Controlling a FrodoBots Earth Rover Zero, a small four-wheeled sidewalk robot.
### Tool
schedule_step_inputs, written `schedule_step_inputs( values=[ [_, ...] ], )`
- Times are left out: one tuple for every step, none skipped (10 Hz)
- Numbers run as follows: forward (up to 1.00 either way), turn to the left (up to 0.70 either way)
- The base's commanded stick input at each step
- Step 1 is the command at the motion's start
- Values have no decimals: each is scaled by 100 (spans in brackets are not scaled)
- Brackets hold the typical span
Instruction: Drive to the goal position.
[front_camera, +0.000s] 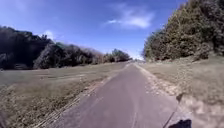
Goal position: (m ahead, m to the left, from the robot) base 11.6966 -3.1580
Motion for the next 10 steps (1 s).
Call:
schedule_step_inputs(
  values=[
    [50, -29],
    [50, -28],
    [50, 0],
    [50, 0],
    [50, 0],
    [50, 0],
    [50, 0],
    [50, 0],
    [50, 0],
    [50, 0]
  ],
)
